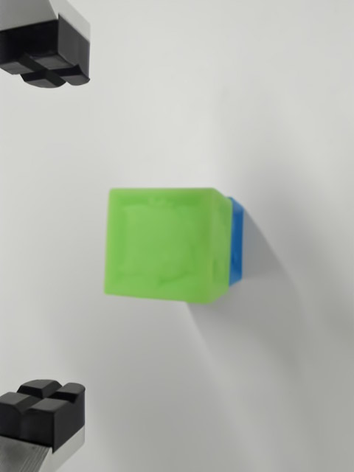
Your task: Stack cube
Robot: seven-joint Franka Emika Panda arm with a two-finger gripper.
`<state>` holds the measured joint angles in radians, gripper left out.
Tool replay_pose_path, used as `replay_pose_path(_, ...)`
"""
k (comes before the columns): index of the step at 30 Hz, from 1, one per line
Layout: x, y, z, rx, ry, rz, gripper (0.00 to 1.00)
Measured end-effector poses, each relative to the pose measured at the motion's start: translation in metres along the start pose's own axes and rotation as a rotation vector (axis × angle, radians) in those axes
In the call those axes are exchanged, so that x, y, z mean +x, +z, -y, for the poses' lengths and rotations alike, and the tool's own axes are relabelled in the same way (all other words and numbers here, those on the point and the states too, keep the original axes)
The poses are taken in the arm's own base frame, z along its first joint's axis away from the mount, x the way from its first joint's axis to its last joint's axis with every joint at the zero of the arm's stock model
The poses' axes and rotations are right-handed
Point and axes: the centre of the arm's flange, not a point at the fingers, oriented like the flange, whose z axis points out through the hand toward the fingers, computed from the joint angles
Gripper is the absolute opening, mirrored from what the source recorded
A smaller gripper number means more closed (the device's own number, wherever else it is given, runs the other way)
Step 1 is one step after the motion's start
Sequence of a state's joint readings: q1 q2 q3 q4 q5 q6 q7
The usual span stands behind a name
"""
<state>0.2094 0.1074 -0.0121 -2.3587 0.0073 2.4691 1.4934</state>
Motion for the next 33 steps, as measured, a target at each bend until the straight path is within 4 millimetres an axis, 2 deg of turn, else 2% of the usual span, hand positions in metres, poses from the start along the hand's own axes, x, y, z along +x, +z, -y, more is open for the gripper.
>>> replay_pose_path(25, 0.000, -0.106, 0.001, 0.000, 0.000, 0.001, 1.00)
replay_pose_path(33, -0.001, -0.134, 0.001, 0.001, 0.000, 0.001, 1.00)
